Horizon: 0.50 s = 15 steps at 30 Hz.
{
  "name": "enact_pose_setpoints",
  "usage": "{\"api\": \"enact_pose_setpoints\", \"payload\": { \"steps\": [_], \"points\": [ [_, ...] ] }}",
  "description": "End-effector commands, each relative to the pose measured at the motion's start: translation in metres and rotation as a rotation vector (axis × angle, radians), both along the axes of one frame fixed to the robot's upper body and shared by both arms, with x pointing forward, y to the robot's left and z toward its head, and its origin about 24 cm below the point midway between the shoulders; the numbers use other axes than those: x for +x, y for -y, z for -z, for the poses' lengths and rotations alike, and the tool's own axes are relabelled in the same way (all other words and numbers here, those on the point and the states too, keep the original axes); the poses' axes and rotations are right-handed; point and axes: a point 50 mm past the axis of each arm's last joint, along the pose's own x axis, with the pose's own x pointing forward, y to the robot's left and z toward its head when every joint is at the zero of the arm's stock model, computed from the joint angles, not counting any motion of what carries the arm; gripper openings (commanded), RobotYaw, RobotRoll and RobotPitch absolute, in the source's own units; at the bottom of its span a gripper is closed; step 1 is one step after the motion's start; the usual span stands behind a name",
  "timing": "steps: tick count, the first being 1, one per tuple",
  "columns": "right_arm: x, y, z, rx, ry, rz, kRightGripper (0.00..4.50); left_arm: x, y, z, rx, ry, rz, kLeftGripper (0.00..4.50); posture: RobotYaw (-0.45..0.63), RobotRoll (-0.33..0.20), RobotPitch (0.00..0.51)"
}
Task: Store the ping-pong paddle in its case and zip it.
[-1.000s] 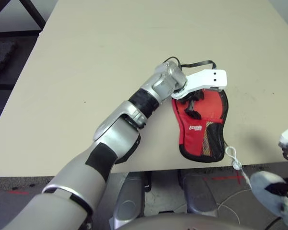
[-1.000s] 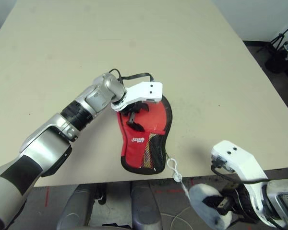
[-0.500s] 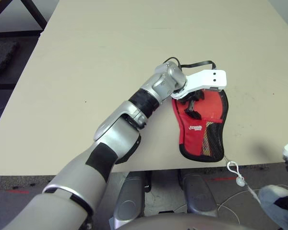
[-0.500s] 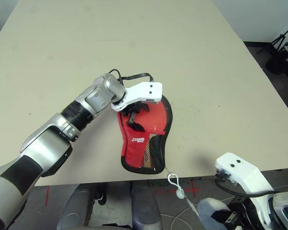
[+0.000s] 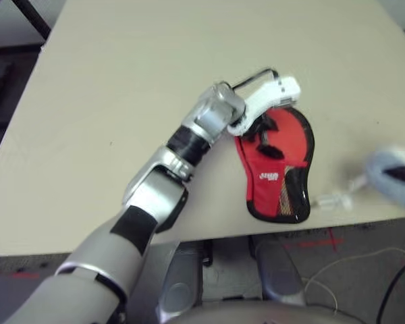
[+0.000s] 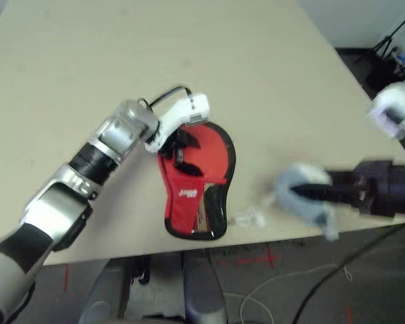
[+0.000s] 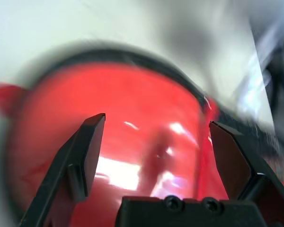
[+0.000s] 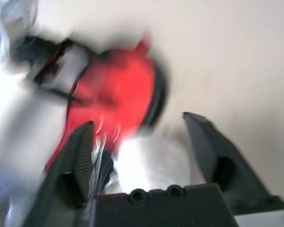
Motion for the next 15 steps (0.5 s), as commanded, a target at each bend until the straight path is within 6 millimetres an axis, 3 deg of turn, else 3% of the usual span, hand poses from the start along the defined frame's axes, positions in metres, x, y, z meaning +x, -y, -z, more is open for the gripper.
{"api": "enact_pose_setpoints", "payload": {
  "steps": [1, 7, 15],
  "points": [
    [0.033, 0.004, 0.018, 0.046, 0.077, 0.196, 4.45, 0.023, -0.028, -0.015, -0.144, 0.063, -0.276, 4.5, -0.16, 0.0, 0.276],
    [0.063, 0.008, 0.049, 0.031, 0.198, 0.408, 4.45, 0.049, -0.091, -0.005, -0.229, 0.196, -0.678, 4.5, -0.12, 0.0, 0.278],
    [0.078, 0.039, 0.062, -0.115, 0.389, 0.643, 4.45, 0.046, -0.15, 0.021, -0.282, 0.289, -0.978, 4.5, -0.11, 0.0, 0.28]
  ]
}}
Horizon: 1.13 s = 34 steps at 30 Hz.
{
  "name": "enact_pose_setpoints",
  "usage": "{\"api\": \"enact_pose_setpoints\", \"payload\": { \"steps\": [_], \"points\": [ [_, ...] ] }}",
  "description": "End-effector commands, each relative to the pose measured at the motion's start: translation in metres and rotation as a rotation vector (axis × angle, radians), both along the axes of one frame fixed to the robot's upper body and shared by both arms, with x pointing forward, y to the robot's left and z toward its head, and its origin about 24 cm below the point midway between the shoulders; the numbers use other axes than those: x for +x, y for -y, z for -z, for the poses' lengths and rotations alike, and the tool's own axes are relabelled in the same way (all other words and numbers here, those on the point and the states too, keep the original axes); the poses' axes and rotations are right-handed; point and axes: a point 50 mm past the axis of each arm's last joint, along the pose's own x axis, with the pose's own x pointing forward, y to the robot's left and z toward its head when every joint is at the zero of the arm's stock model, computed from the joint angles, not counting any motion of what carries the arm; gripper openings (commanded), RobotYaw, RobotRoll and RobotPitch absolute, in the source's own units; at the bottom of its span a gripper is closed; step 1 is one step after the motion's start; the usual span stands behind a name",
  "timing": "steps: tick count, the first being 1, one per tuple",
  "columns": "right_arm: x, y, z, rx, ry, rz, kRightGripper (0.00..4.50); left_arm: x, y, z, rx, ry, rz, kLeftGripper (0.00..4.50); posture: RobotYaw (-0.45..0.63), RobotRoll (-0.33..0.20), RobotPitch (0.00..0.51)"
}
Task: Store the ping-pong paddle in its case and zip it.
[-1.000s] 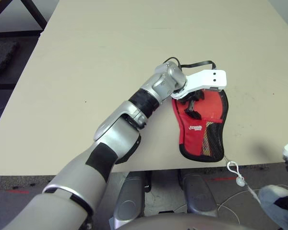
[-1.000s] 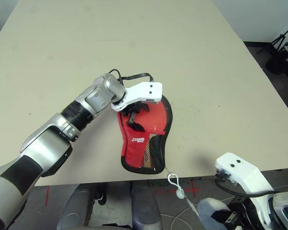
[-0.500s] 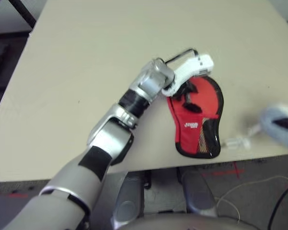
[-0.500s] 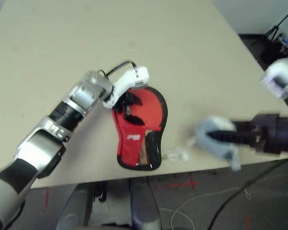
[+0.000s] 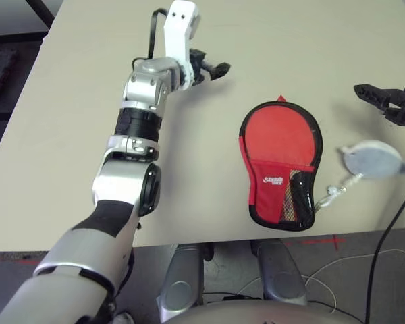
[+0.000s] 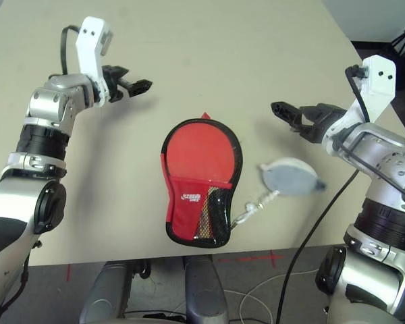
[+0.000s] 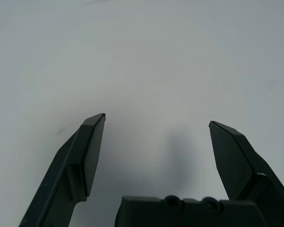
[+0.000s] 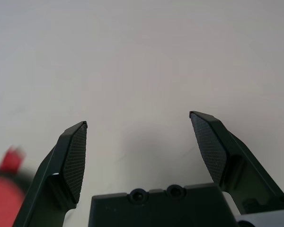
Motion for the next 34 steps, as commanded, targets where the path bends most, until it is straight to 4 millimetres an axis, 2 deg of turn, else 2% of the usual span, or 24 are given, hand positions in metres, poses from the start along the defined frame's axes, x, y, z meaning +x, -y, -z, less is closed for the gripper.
{"api": "enact_pose_setpoints", "payload": {
  "steps": [1, 3, 5, 18, 27, 34],
  "points": [
    [0.003, 0.018, 0.014, -0.05, 0.025, 0.103, 4.45, -0.003, -0.019, 0.006, -0.05, 0.046, -0.122, 4.5, -0.1, 0.0, 0.28],
    [0.007, 0.029, 0.024, 0.009, 0.066, 0.16, 4.45, -0.007, -0.036, 0.016, -0.044, 0.086, -0.235, 4.5, -0.09, 0.0, 0.279],
    [0.01, 0.03, 0.033, -0.023, 0.093, 0.158, 4.45, -0.014, -0.055, 0.025, -0.007, 0.132, -0.344, 4.5, -0.08, 0.0, 0.282],
    [0.017, 0.049, 0.065, -0.109, 0.115, 0.168, 4.45, -0.039, -0.056, 0.065, 0.074, 0.199, -0.462, 4.5, -0.06, 0.0, 0.287],
    [0.021, 0.052, 0.069, -0.115, 0.111, 0.159, 4.45, -0.049, -0.069, 0.06, 0.086, 0.273, -0.549, 4.5, -0.04, 0.0, 0.298],
    [0.02, 0.056, 0.069, -0.117, 0.1, 0.156, 4.45, -0.06, -0.09, 0.059, 0.105, 0.292, -0.646, 4.5, -0.03, 0.0, 0.298]
  ]
}}
